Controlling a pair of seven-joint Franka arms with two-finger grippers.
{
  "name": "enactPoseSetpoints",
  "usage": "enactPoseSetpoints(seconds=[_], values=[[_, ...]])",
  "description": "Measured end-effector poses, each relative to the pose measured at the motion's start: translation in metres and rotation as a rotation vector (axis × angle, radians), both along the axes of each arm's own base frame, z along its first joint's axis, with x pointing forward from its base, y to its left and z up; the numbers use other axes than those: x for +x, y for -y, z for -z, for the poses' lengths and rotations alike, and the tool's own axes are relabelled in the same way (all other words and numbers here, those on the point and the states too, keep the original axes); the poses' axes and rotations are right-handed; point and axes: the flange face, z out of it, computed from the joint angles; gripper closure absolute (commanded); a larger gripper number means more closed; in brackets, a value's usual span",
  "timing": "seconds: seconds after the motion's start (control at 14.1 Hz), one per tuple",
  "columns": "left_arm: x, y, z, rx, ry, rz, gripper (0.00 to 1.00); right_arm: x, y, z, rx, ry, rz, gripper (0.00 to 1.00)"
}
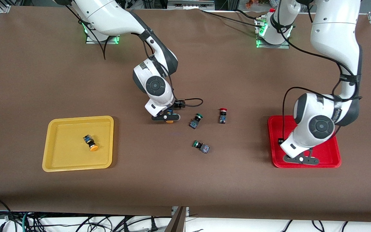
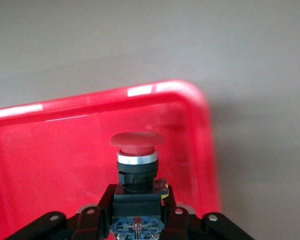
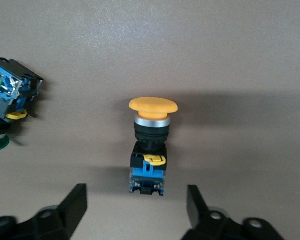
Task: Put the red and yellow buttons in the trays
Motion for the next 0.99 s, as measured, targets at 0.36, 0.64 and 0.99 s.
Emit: enactPoseSetpoints(seconds=[0.36, 0.64, 0.99], values=[[-0.005, -0.026, 0.026, -0.003, -0.051, 0.019, 0.92, -0.003, 0.002, 0.01, -0.015, -0.008, -0.007, 0.41], [-0.008, -0.027, 0.04, -0.003, -0.068, 0.018, 0.75, -0.004, 0.003, 0.017, -0.014, -0.008, -0.006, 0.77], [-0.008, -0.032, 0.042, -0.004, -0.067, 0.014, 0.0, 0.002, 0.01, 0.013, -0.022, 0.005, -0.001, 1.0]])
